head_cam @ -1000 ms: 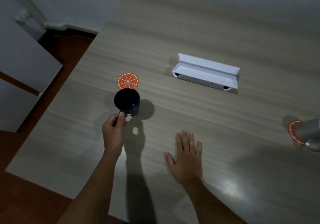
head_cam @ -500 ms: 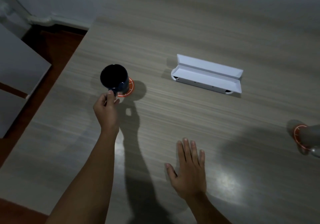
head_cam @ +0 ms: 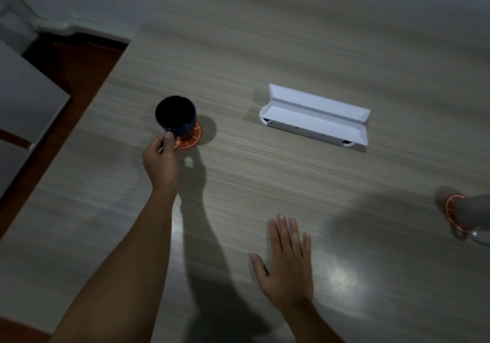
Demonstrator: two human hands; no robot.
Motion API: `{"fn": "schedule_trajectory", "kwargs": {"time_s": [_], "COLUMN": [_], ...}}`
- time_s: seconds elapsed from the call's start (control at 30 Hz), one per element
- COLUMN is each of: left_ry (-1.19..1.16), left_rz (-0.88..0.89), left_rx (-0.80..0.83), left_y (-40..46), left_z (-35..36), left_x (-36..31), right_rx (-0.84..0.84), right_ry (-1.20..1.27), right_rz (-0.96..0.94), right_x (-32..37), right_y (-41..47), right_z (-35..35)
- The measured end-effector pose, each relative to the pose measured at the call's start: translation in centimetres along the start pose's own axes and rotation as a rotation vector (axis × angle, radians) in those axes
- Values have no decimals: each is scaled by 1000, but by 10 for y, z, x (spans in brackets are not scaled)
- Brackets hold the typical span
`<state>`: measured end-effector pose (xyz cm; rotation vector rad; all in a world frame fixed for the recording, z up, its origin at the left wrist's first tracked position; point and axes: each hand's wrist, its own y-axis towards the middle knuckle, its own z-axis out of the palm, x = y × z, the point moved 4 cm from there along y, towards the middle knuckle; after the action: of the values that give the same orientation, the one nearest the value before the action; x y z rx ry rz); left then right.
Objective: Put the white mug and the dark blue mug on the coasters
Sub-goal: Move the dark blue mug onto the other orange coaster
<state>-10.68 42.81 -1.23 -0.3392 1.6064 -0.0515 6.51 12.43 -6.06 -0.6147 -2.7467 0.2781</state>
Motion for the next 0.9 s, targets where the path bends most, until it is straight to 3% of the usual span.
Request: {"fn": "schedule_trajectory", "kwargs": {"time_s": [0.9], "left_ry": [59], "left_rz": [28], "left_rx": [17], "left_y": [6], "left_z": [-6], "left_x": [2], "right_rx": [5], "right_ry": [9], "right_rz": [5], "right_x": [0], "right_y": [-1], "right_z": [0]}}
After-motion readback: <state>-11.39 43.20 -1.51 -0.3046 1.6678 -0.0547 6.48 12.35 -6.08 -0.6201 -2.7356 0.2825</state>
